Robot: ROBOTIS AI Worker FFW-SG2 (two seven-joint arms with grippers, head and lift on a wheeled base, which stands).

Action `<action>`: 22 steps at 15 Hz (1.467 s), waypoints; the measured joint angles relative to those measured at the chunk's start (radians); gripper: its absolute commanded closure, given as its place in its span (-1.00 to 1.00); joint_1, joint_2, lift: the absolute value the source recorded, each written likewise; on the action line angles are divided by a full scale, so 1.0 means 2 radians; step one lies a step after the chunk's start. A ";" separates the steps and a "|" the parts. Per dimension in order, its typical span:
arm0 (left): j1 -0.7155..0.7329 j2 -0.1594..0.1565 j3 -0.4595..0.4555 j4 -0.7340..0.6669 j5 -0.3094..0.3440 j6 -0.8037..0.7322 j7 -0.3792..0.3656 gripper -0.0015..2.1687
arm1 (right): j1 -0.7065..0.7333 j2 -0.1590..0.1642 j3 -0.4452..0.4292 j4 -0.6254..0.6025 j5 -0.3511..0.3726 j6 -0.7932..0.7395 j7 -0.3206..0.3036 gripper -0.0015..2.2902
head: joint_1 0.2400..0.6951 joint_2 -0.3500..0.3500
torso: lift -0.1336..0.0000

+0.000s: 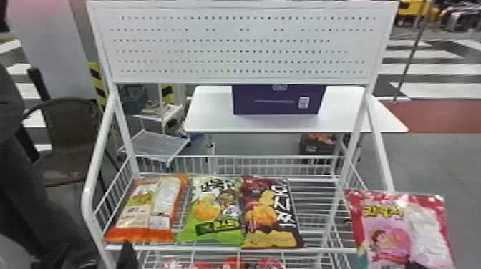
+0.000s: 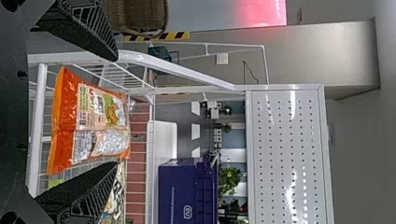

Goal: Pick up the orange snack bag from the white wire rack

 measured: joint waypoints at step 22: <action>-0.273 -0.004 -0.085 0.232 -0.003 0.099 -0.017 -0.92 | -0.003 -0.001 0.003 0.001 0.000 0.000 0.003 0.96 | 0.14 0.00 | 1.00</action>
